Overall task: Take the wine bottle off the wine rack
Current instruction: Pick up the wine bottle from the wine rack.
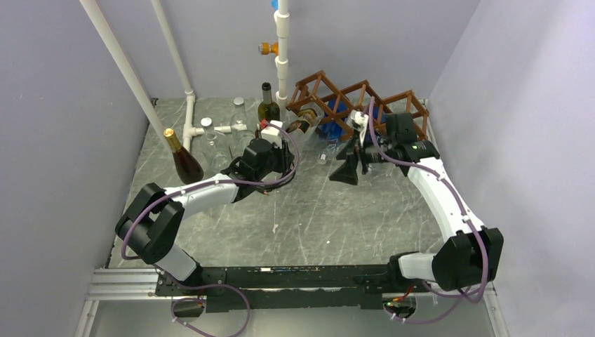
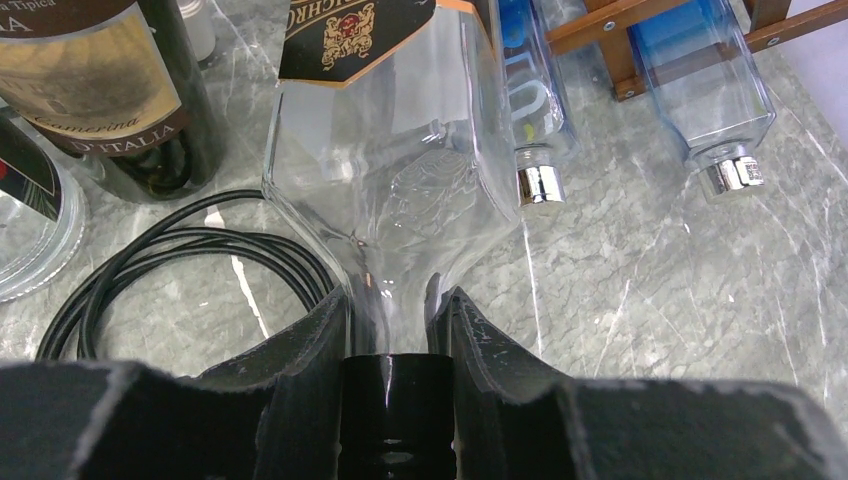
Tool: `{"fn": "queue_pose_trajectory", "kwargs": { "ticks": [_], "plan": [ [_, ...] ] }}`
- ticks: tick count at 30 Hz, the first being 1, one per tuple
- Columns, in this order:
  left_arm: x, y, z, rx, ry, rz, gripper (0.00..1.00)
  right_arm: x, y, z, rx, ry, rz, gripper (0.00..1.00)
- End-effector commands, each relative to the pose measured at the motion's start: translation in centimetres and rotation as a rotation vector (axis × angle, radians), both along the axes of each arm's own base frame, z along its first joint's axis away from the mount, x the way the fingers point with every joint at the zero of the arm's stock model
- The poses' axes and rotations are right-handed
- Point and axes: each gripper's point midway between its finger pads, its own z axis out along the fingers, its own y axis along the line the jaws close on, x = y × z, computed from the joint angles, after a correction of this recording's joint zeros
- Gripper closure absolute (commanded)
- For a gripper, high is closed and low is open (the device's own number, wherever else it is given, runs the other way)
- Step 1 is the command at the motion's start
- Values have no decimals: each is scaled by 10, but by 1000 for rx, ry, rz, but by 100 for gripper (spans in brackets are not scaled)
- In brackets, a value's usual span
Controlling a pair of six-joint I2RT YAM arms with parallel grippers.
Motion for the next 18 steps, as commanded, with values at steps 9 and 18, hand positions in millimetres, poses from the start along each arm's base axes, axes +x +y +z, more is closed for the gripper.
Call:
{"fn": "queue_pose_trajectory", "kwargs": {
  "ticks": [9,18],
  "plan": [
    [-3,-17,55,-121,-160,-42,100,121,39,29,8,350,-690,0],
    [-4,-17,56,-118,-167,-49,100,92,51,48,-224,-276,15,0]
  ]
}}
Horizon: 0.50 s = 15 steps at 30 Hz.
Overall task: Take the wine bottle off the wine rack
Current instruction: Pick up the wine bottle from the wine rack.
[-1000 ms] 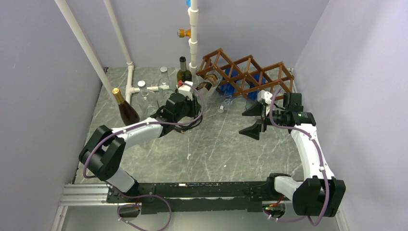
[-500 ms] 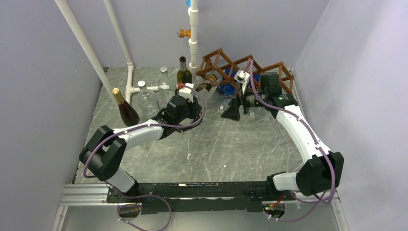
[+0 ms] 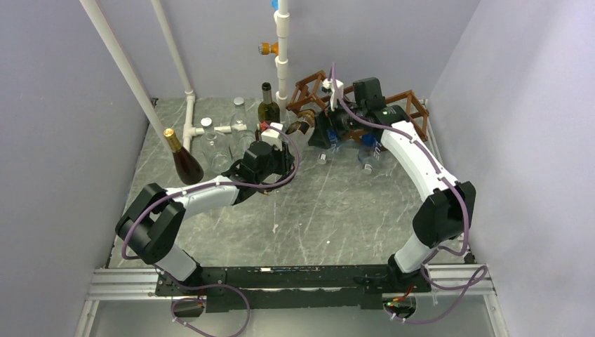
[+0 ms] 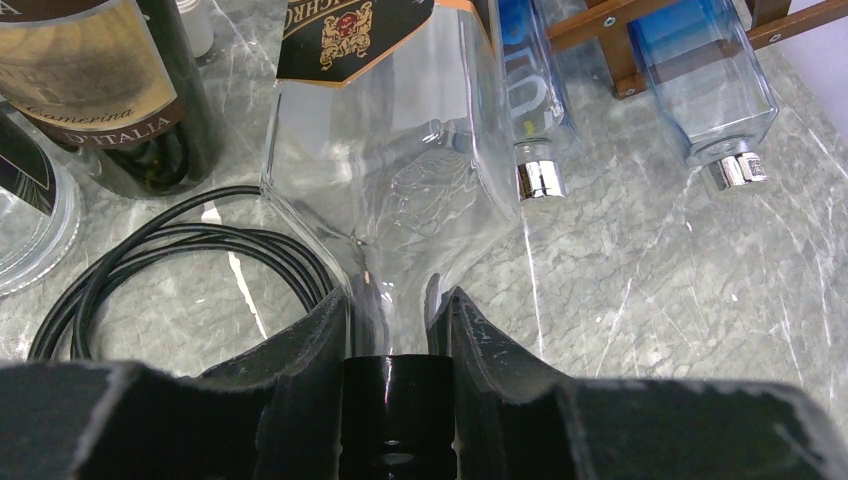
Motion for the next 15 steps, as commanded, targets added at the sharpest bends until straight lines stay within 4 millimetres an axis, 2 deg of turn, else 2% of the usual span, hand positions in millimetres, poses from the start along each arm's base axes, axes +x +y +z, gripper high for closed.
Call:
{"fn": "queue_pose_trajectory", "kwargs": {
  "ticks": [1,4,6,8,12,15],
  "plan": [
    [0,-17,61,-115,-155,-54,100,-24,-4,33,-163,-424,452,0],
    [-1,-18,61,-117,-152,-61,100,-26,-13,28,-295,-692,637,0],
    [-2,-20,61,-119,-148,-69,100,-24,-16,17,-390,-841,788,0],
    [-1,-21,63,-125,-146,-75,100,-13,-16,9,-451,-886,888,0],
    [-2,-26,64,-132,-137,-95,100,14,-7,9,-495,-999,961,0],
    [-3,-30,66,-138,-131,-114,100,24,1,0,-507,-1087,1035,0]
  ]
}}
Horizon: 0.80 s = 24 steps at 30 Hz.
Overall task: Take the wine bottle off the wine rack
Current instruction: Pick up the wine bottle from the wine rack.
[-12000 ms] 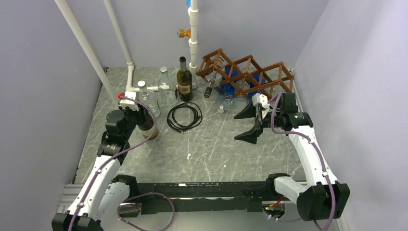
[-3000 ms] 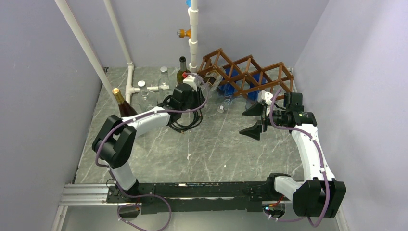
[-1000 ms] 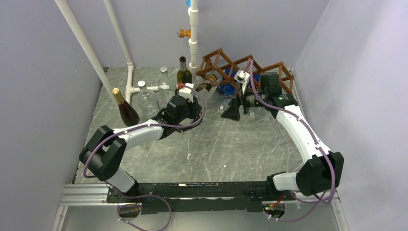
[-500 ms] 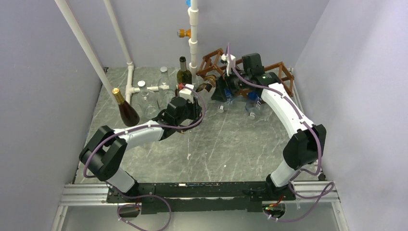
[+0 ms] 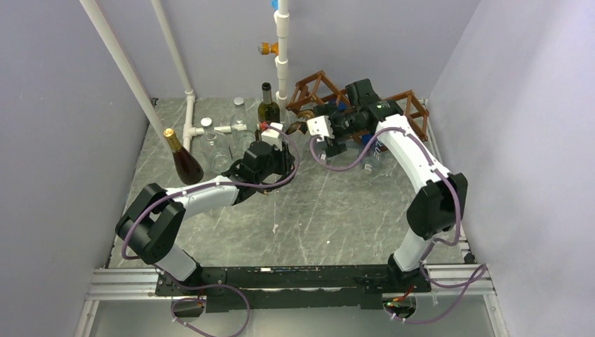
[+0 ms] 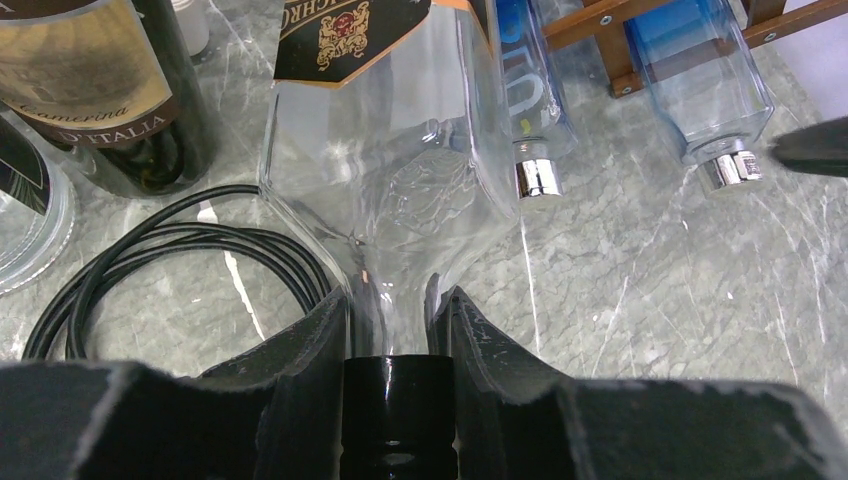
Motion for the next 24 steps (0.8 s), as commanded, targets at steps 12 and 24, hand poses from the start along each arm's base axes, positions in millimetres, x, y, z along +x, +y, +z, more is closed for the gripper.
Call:
{"fn": "queue_pose_trajectory", "kwargs": {
  "ticks": [12,24],
  "plan": [
    [-5,-34,67,-155,-96,-133,100,46,33,-15,-19,-390,308,0],
    [-5,-37,68,-183,-66,-153,100,55,46,-44,-65,-399,338,0]
  ]
}}
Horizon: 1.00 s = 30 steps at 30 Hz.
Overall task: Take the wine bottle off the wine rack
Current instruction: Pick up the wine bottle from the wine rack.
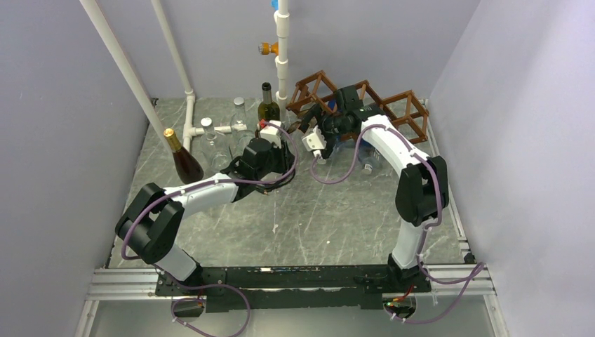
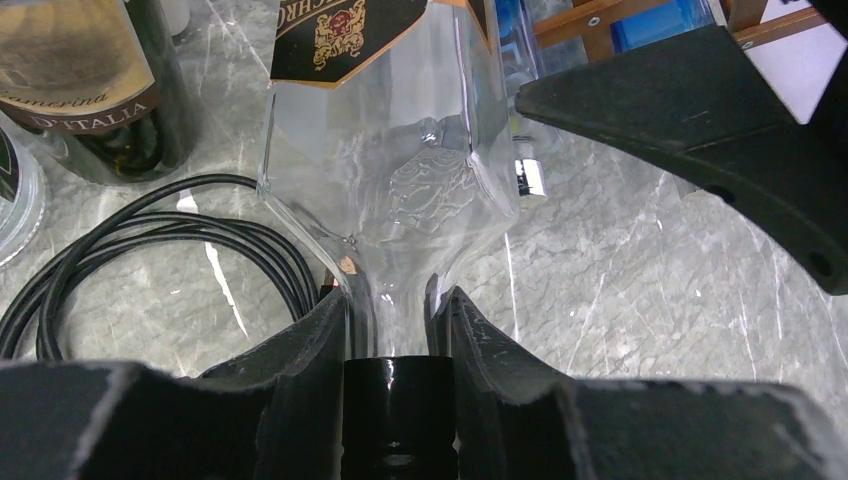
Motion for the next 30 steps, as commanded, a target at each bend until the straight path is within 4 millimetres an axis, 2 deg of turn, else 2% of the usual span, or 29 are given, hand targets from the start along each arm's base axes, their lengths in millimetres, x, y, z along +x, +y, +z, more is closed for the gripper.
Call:
{"fn": "queue_pose_trajectory", "kwargs": {
  "ticks": [1,8,17,20,22,25,30],
  "plan": [
    [-5,-34,66,-150,-122,-139,100,6,13,2,14,-63,34,0],
    [-8,-35,73,-166,-128,-158,100,10,25,-12,-7,-80,49,1],
    [-11,-32,74,-173,-126,-161,100,21,30,-25,-52,-135,44,13],
    [-12,-30,75,-176,-128,-158,100,24,30,-28,-65,-150,45,20],
    [-12,-28,76,-177,-128,-154,100,23,32,-27,-63,-152,49,30],
    [-13,-26,79,-180,-132,-151,100,22,35,-22,-61,-159,59,46],
    [-16,-23,84,-183,-140,-148,100,17,42,-10,-49,-163,78,61]
  ]
}}
